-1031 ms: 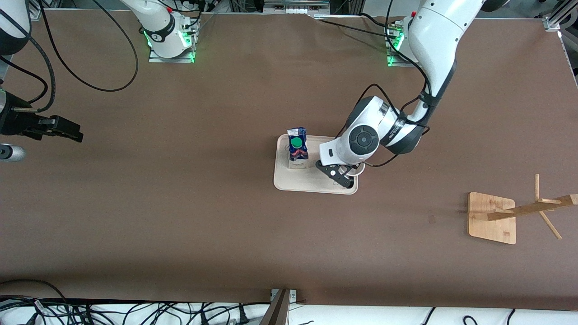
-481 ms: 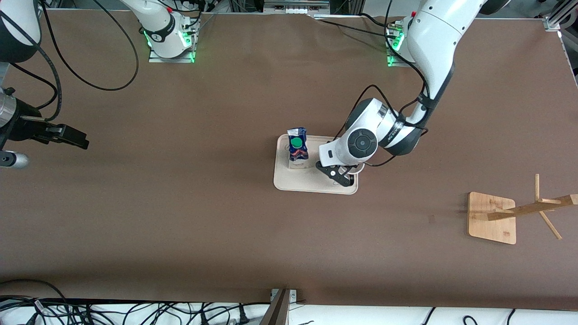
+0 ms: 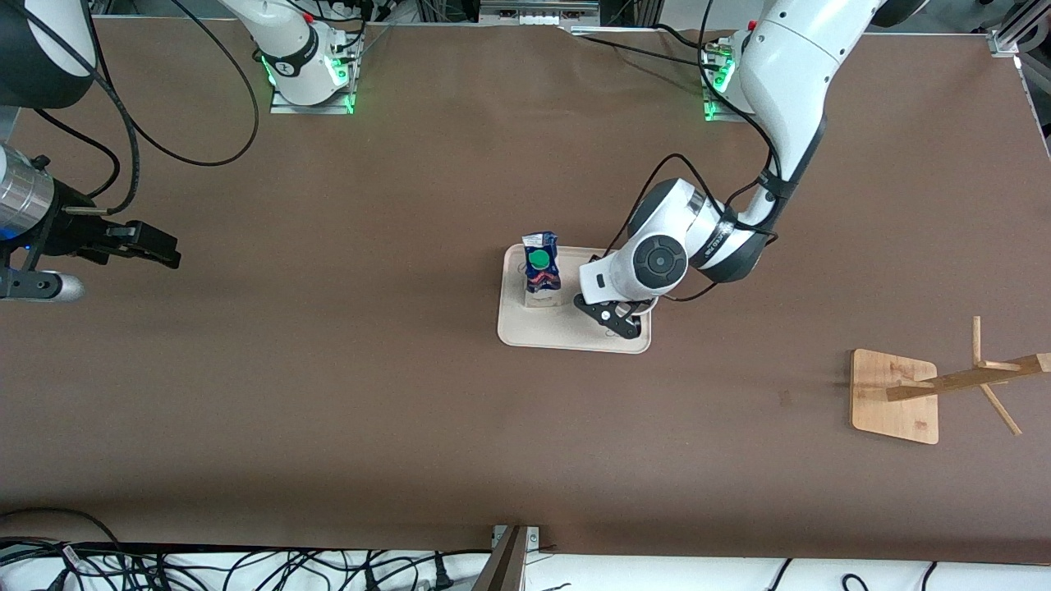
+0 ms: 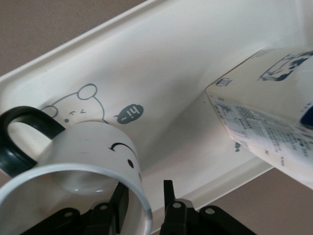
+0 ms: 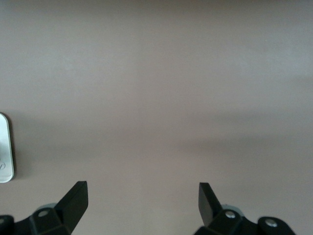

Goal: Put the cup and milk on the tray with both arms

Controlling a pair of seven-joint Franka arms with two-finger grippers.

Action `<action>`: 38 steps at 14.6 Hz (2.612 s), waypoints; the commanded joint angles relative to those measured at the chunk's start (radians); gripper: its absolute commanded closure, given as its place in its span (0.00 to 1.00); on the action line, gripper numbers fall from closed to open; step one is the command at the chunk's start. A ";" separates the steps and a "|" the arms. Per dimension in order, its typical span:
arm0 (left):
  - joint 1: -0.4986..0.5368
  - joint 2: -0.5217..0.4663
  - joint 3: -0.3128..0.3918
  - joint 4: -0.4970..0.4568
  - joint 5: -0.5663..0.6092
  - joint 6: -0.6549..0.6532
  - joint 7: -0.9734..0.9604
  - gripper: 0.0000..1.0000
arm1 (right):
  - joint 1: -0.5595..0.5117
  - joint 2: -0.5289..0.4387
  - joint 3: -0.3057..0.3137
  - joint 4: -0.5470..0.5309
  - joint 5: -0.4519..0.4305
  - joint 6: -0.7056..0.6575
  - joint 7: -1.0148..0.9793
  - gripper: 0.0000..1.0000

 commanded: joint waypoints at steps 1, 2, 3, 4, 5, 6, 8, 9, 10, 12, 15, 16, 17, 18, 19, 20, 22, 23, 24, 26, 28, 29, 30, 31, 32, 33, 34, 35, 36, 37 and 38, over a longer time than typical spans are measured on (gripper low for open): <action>-0.004 -0.015 0.008 0.025 -0.034 -0.028 -0.004 0.01 | -0.017 -0.032 0.017 -0.035 -0.015 0.009 -0.027 0.00; 0.004 -0.036 0.010 0.025 -0.034 -0.036 -0.008 0.00 | -0.021 -0.034 0.019 -0.035 -0.015 0.011 -0.030 0.00; 0.012 -0.064 0.010 0.023 -0.036 -0.060 -0.007 0.00 | -0.024 -0.035 0.017 -0.038 -0.015 0.013 -0.030 0.00; 0.034 -0.096 0.011 0.025 -0.036 -0.097 -0.004 0.00 | -0.036 -0.046 0.019 -0.053 -0.015 0.016 -0.029 0.00; 0.060 -0.137 0.011 0.025 -0.036 -0.129 -0.002 0.00 | -0.043 -0.060 0.019 -0.073 -0.015 0.028 -0.027 0.00; 0.090 -0.178 0.011 0.025 -0.036 -0.169 -0.002 0.00 | -0.041 -0.065 0.017 -0.075 -0.019 0.026 -0.027 0.00; 0.151 -0.269 0.013 0.020 -0.036 -0.215 -0.001 0.00 | -0.037 -0.058 0.010 -0.067 -0.033 0.017 -0.027 0.00; 0.189 -0.318 0.016 0.011 -0.036 -0.218 -0.001 0.00 | -0.037 -0.058 0.008 -0.061 -0.036 0.016 -0.032 0.00; 0.222 -0.353 0.020 0.008 -0.036 -0.218 0.001 0.00 | -0.037 -0.058 0.005 -0.063 -0.036 0.016 -0.033 0.00; 0.277 -0.435 0.036 0.005 -0.034 -0.244 -0.002 0.00 | -0.030 -0.060 -0.041 -0.066 -0.035 0.017 -0.044 0.00; 0.315 -0.538 0.084 0.007 -0.017 -0.365 -0.010 0.00 | -0.036 -0.058 -0.050 -0.061 -0.038 -0.019 -0.046 0.00; 0.318 -0.559 0.118 0.007 -0.017 -0.379 -0.011 0.00 | -0.041 -0.058 -0.053 -0.061 -0.038 -0.029 -0.046 0.00; 0.318 -0.581 0.155 0.005 -0.017 -0.381 -0.011 0.00 | -0.043 -0.058 -0.064 -0.061 -0.036 -0.030 -0.047 0.00; 0.318 -0.591 0.183 0.005 -0.007 -0.381 -0.013 0.00 | -0.043 -0.058 -0.072 -0.060 -0.035 -0.032 -0.055 0.00; 0.318 -0.599 0.195 0.005 0.024 -0.379 -0.022 0.00 | -0.043 -0.058 -0.072 -0.060 -0.036 -0.033 -0.068 0.00; 0.318 -0.604 0.201 0.006 0.054 -0.379 -0.037 0.00 | -0.044 -0.055 -0.073 -0.060 -0.036 -0.033 -0.091 0.00; 0.317 -0.607 0.209 0.005 0.062 -0.384 -0.053 0.00 | -0.047 -0.054 -0.079 -0.058 -0.035 -0.033 -0.119 0.00; 0.317 -0.605 0.220 0.006 0.062 -0.385 -0.051 0.00 | -0.046 -0.054 -0.081 -0.056 -0.033 -0.033 -0.118 0.00; 0.317 -0.604 0.218 0.008 0.062 -0.382 -0.051 0.00 | -0.044 -0.052 -0.081 -0.053 -0.030 -0.033 -0.118 0.00; 0.317 -0.604 0.218 0.010 0.062 -0.382 -0.053 0.00 | -0.043 -0.052 -0.079 -0.053 -0.025 -0.035 -0.105 0.00; 0.317 -0.604 0.218 0.010 0.062 -0.382 -0.053 0.00 | -0.041 -0.052 -0.079 -0.053 -0.025 -0.037 -0.102 0.00; 0.317 -0.604 0.217 0.011 0.062 -0.382 -0.054 0.00 | -0.041 -0.052 -0.079 -0.052 -0.025 -0.038 -0.101 0.00; 0.317 -0.605 0.217 0.011 0.061 -0.382 -0.054 0.00 | -0.040 -0.052 -0.079 -0.053 -0.025 -0.038 -0.099 0.00; 0.317 -0.607 0.217 0.011 0.061 -0.376 -0.054 0.00 | -0.040 -0.052 -0.079 -0.052 -0.027 -0.038 -0.099 0.00; 0.317 -0.601 0.217 0.022 0.061 -0.373 -0.054 0.00 | -0.040 -0.052 -0.079 -0.052 -0.027 -0.038 -0.099 0.00; 0.317 -0.602 0.217 0.022 0.061 -0.373 -0.054 0.00 | -0.040 -0.052 -0.079 -0.052 -0.027 -0.038 -0.101 0.00; 0.317 -0.604 0.217 0.022 0.059 -0.376 -0.054 0.00 | -0.041 -0.052 -0.079 -0.052 -0.027 -0.040 -0.101 0.00; 0.317 -0.604 0.217 0.022 0.059 -0.379 -0.054 0.00 | -0.041 -0.052 -0.079 -0.052 -0.027 -0.040 -0.101 0.00; 0.317 -0.604 0.218 0.023 0.059 -0.382 -0.048 0.00 | -0.041 -0.052 -0.079 -0.052 -0.025 -0.040 -0.101 0.00; 0.318 -0.604 0.220 0.022 0.059 -0.384 -0.044 0.00 | -0.041 -0.052 -0.079 -0.052 -0.027 -0.040 -0.101 0.00; 0.318 -0.604 0.218 0.022 0.059 -0.385 -0.045 0.00 | -0.040 -0.052 -0.079 -0.052 -0.027 -0.041 -0.101 0.00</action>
